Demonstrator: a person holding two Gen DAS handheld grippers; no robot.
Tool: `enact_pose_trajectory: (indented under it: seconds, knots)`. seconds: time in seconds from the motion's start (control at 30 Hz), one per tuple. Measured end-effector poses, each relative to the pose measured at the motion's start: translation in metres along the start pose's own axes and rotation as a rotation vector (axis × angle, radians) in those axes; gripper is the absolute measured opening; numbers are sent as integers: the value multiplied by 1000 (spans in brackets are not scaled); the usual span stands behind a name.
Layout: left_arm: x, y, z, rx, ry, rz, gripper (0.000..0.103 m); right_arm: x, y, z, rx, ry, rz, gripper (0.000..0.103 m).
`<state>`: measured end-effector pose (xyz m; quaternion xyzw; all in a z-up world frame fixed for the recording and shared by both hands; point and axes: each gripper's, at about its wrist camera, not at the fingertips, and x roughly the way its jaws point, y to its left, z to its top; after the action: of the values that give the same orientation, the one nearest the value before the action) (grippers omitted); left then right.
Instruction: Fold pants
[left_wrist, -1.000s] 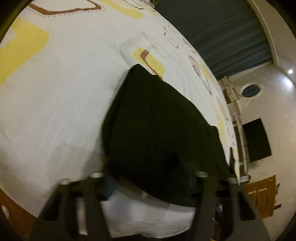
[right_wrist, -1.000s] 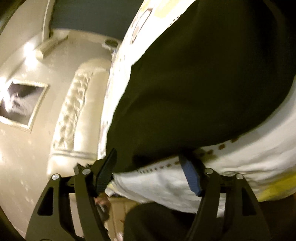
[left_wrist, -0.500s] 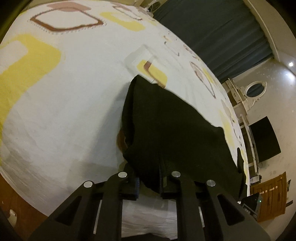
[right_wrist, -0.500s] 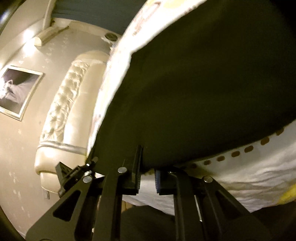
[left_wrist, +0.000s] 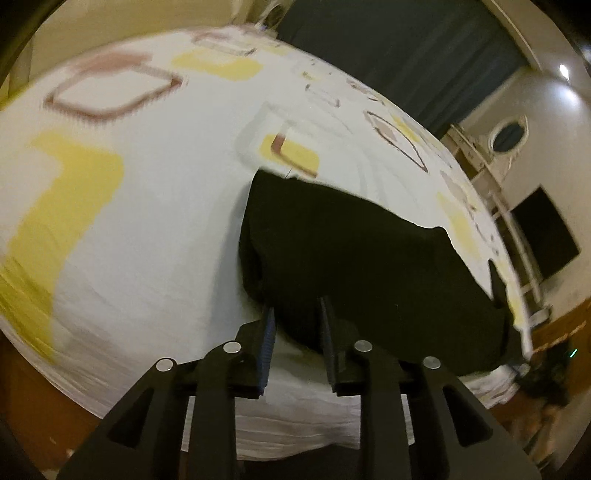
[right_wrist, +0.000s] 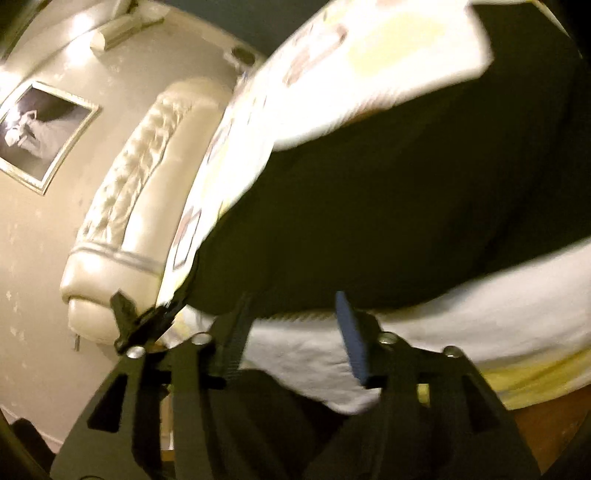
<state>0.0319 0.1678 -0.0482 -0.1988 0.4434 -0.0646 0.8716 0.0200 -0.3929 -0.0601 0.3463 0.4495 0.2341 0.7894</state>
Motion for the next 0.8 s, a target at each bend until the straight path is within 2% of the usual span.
enact_pose_trajectory:
  seconds: [0.1, 0.17, 0.23, 0.37, 0.5, 0.63, 0.8]
  knots:
    - [-8, -18, 8, 69, -40, 64, 40, -43, -23, 37, -20, -108, -140, 53]
    - [-7, -33, 15, 87, -76, 93, 59, -64, -41, 74, -24, -172, -286, 55]
    - [0, -44, 22, 82, -90, 85, 66, -69, -54, 115, -20, -199, -437, 55]
    - [24, -66, 33, 44, -73, 40, 69, -46, -64, 190, -41, -218, -562, 55]
    - [46, -83, 28, 33, -41, 27, 71, 6, -84, 256, -7, -168, -644, 55]
    - [61, -85, 19, 17, -8, 33, 75, 51, -103, 289, -3, -129, -773, 55]
    - [71, -76, 13, -9, 27, 35, 75, 89, -135, 308, 33, -88, -900, 55]
